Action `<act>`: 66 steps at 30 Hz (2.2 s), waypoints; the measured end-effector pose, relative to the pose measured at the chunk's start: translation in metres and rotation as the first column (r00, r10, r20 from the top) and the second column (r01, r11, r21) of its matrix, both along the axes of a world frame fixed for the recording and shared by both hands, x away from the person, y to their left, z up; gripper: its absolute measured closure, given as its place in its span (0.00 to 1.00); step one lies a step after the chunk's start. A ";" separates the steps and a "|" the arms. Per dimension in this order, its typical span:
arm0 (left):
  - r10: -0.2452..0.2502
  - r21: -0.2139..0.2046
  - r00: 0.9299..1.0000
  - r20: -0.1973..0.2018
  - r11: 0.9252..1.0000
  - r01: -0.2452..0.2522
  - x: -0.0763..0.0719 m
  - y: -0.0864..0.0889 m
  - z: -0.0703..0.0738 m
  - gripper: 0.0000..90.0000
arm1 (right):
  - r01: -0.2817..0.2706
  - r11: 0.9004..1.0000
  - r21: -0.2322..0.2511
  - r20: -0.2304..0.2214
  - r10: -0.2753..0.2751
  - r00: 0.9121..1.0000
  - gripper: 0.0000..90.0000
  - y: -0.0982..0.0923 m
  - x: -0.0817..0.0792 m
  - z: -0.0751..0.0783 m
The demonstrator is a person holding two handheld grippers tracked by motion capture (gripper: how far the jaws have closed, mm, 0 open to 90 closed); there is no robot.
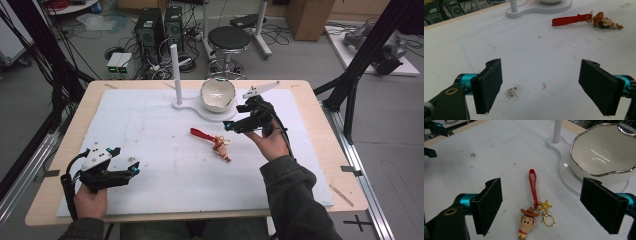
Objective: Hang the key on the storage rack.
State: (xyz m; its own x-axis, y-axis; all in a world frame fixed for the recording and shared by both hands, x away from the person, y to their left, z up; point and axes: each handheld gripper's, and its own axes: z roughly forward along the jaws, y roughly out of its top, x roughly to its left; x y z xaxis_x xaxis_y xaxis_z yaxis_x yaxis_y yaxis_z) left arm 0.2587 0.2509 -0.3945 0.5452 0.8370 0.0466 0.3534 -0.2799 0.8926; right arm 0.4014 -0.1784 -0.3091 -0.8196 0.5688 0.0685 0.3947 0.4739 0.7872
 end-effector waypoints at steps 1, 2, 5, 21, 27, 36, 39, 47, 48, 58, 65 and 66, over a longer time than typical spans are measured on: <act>0.002 0.002 1.000 0.002 1.000 -0.002 0.000 0.000 0.000 0.22 | -0.002 1.000 -0.005 -0.001 0.002 1.000 0.19 0.002 0.001 -0.001; 0.002 0.002 1.000 0.002 1.000 -0.002 0.000 0.000 0.000 0.22 | -0.006 1.000 -0.014 -0.016 0.006 1.000 0.20 0.007 0.004 -0.004; 0.003 0.000 1.000 0.000 1.000 -0.003 0.000 0.001 0.000 0.22 | -0.011 1.000 -0.026 -0.028 0.010 1.000 0.20 0.013 0.009 -0.008; 0.003 0.001 1.000 0.001 1.000 -0.003 0.000 0.001 0.000 0.22 | -0.043 0.993 -0.107 -0.101 0.032 0.994 0.37 0.035 0.028 -0.033; 0.006 0.000 1.000 0.003 1.000 -0.006 0.000 0.002 0.000 0.22 | -0.059 0.991 -0.122 -0.119 0.045 0.992 0.44 0.044 0.032 -0.043; 0.005 -0.001 1.000 0.002 1.000 -0.005 0.000 0.002 0.001 0.22 | -0.073 0.986 -0.148 -0.139 0.053 0.989 0.47 0.052 0.036 -0.054; 0.004 -0.002 1.000 0.002 1.000 -0.004 0.000 0.002 0.000 0.22 | -0.072 0.986 -0.152 -0.140 0.050 0.989 0.48 0.054 0.037 -0.056; 0.005 0.000 1.000 0.005 1.000 -0.005 0.000 0.003 0.001 0.22 | -0.076 0.984 -0.159 -0.161 0.050 0.986 0.48 0.060 0.038 -0.065; 0.005 0.000 1.000 0.005 1.000 -0.005 0.000 0.003 0.001 0.22 | -0.076 0.984 -0.159 -0.161 0.050 0.986 0.48 0.060 0.038 -0.065; 0.005 -0.001 1.000 0.007 1.000 -0.005 -0.001 0.003 0.001 0.22 | -0.094 0.980 -0.174 -0.168 0.064 0.984 0.50 0.066 0.038 -0.070; 0.005 0.000 1.000 0.007 1.000 -0.005 0.000 0.003 0.001 0.22 | -0.105 0.980 -0.169 -0.177 0.074 0.981 0.53 0.066 0.040 -0.074; 0.003 0.000 1.000 0.007 1.000 -0.003 0.000 0.003 0.001 0.22 | -0.104 0.979 -0.173 -0.184 0.072 0.980 0.53 0.066 0.040 -0.074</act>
